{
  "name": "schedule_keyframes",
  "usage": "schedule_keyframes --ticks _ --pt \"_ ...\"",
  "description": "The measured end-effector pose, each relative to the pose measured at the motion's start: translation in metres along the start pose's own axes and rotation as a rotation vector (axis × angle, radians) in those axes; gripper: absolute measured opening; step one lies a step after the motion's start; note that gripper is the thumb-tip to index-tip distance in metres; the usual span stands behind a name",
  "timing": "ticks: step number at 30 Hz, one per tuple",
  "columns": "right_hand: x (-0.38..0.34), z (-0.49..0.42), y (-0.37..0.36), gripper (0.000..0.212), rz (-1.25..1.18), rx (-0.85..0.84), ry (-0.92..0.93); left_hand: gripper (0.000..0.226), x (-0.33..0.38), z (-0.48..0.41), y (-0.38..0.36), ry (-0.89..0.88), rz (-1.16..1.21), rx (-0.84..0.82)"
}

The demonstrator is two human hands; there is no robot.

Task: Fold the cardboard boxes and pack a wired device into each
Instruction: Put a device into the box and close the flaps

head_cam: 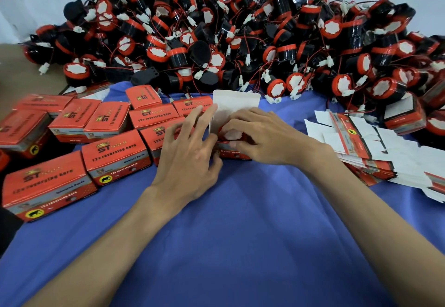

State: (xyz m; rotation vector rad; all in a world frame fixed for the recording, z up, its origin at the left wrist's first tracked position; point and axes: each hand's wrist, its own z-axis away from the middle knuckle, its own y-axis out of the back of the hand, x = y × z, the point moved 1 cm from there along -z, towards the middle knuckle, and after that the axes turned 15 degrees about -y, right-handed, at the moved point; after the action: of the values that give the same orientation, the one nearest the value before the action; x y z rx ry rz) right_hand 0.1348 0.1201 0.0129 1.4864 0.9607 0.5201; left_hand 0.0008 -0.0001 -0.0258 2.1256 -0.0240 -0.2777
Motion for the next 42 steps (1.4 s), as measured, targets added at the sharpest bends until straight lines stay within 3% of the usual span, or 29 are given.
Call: schedule_keyframes --ticks 8,14,22,27,33,42 --pt "0.004 0.000 0.001 0.027 -0.135 -0.017 -0.040 0.039 -0.001 0.001 -0.001 0.021 0.078 0.051" --pt "0.004 0.001 0.002 0.017 -0.150 0.083 0.028 0.028 -0.002 0.002 0.000 0.032 0.104 0.107" --pt "0.000 0.001 0.002 0.012 -0.274 0.150 -0.049 0.025 -0.003 0.003 -0.001 0.019 0.141 0.126" --pt "-0.002 -0.001 0.000 0.019 -0.331 0.123 -0.109 0.020 -0.002 0.003 -0.001 0.016 0.187 0.145" --pt "0.002 0.002 0.004 0.006 -0.352 0.032 -0.097 0.015 -0.003 0.003 -0.002 0.006 0.240 0.182" --pt "0.003 0.003 0.012 0.007 -0.413 -0.008 -0.117 0.005 -0.006 0.002 -0.004 0.004 0.320 0.215"
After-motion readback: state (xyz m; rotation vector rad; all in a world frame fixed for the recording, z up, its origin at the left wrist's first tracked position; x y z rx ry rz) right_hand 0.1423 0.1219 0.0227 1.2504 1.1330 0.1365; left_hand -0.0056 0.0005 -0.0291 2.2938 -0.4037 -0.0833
